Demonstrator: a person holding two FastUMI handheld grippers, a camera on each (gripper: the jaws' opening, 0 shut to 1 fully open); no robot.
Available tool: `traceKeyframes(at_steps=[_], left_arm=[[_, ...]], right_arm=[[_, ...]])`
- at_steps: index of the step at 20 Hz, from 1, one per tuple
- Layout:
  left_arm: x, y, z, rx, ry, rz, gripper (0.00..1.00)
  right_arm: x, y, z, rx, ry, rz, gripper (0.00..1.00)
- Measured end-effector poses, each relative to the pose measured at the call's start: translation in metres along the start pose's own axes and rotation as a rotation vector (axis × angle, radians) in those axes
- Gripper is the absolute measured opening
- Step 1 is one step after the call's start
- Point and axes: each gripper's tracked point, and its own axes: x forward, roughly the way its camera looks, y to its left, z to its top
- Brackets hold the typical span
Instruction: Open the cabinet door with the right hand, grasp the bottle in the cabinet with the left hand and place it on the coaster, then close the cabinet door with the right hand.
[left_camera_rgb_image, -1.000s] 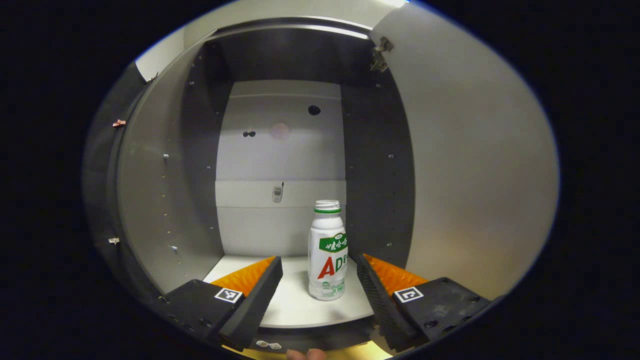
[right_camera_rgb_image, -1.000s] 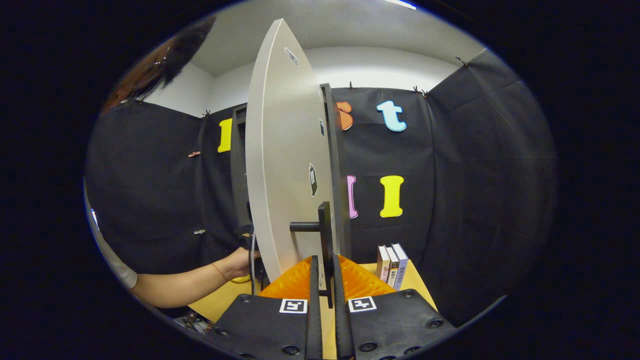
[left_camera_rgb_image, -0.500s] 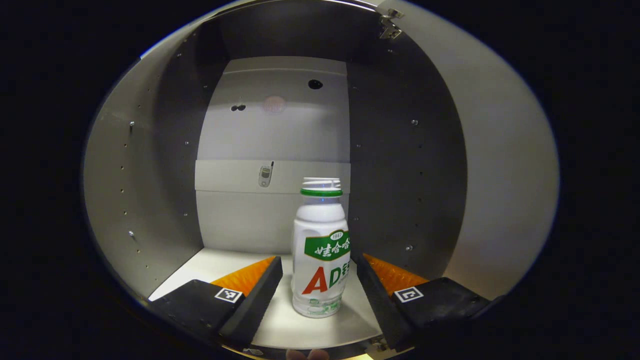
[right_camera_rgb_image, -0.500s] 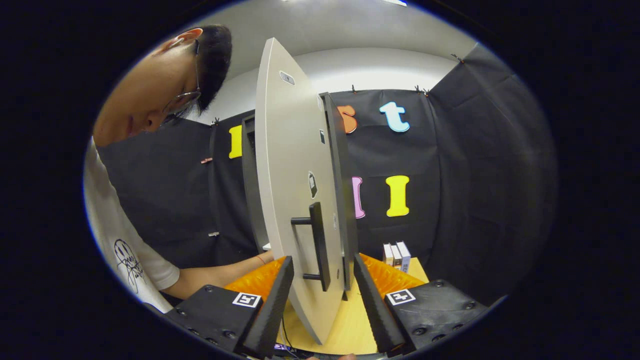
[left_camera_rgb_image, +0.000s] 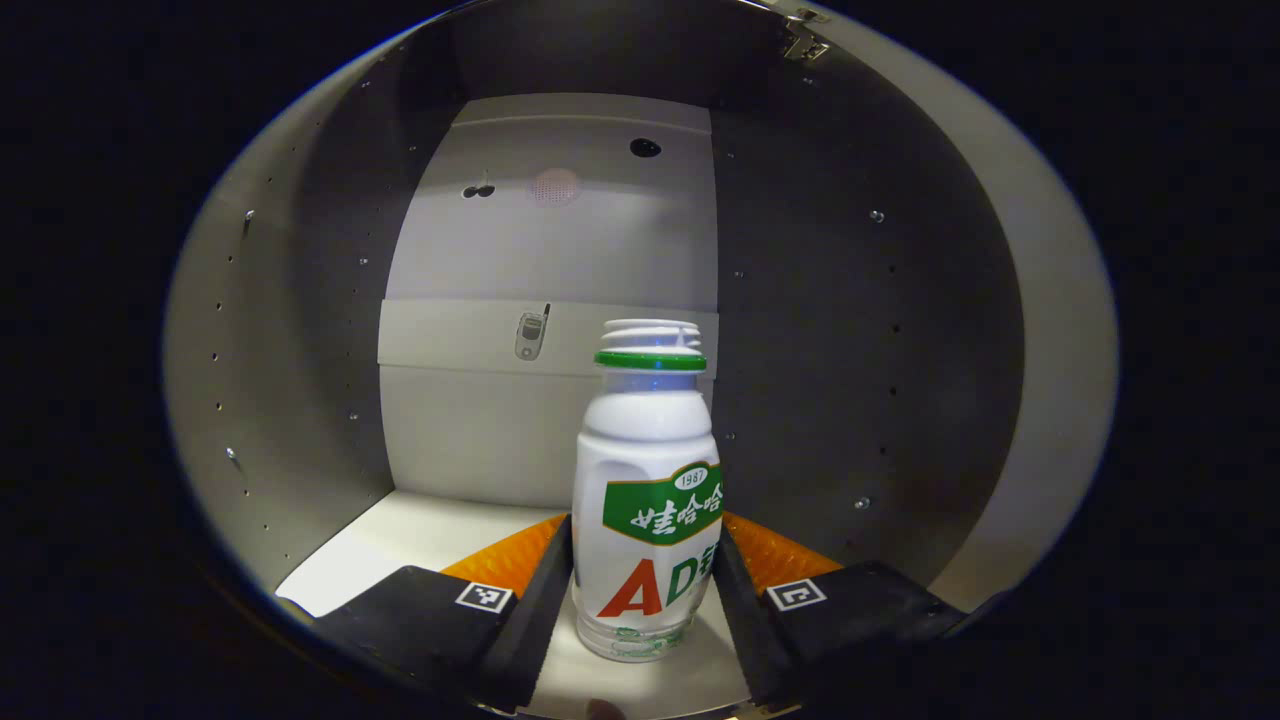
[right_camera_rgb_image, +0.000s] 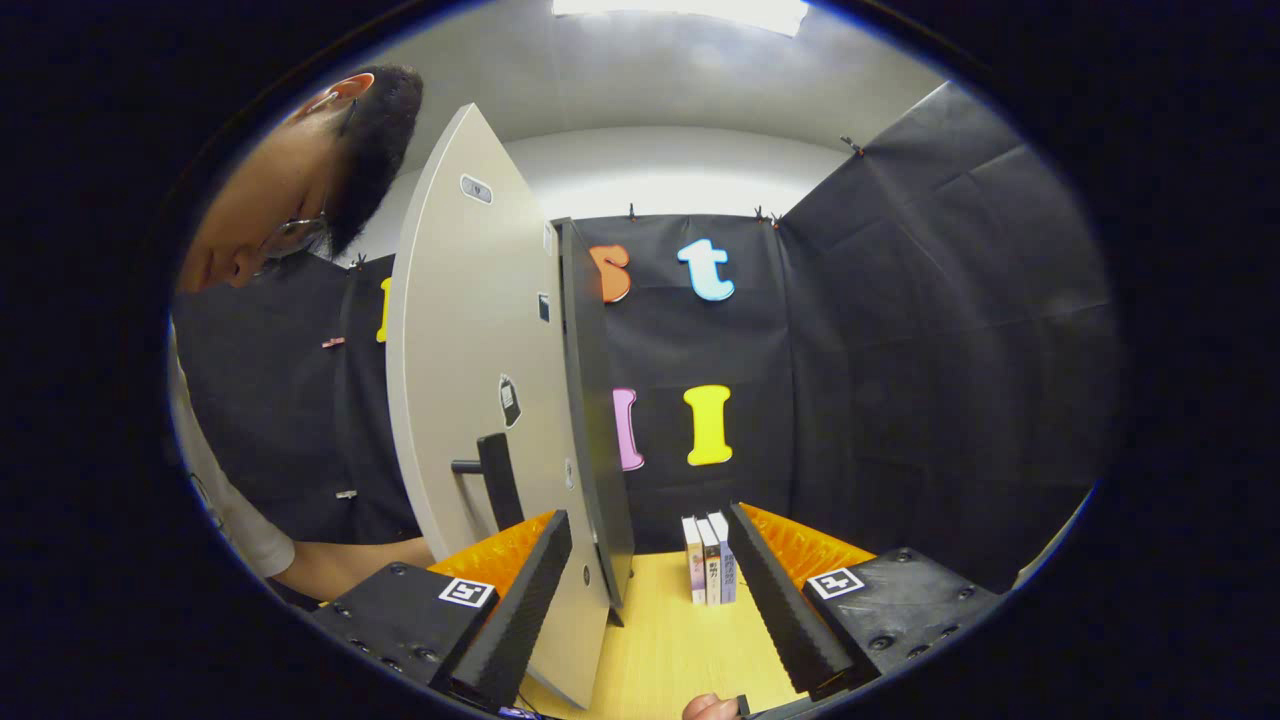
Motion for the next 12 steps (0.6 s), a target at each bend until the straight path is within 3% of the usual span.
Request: traceKeyframes(at_steps=[4,12], left_arm=[[-0.043,0.017,0.012,0.014,-0.019,-0.006,0.76],[-0.157,0.072,0.04,0.027,-0.081,0.001,0.76]], right_arm=[[0.008,-0.012,-0.012,-0.039,0.023,-0.086,0.98],[0.017,-0.012,-0.017,-0.067,0.014,-0.175,0.97]])
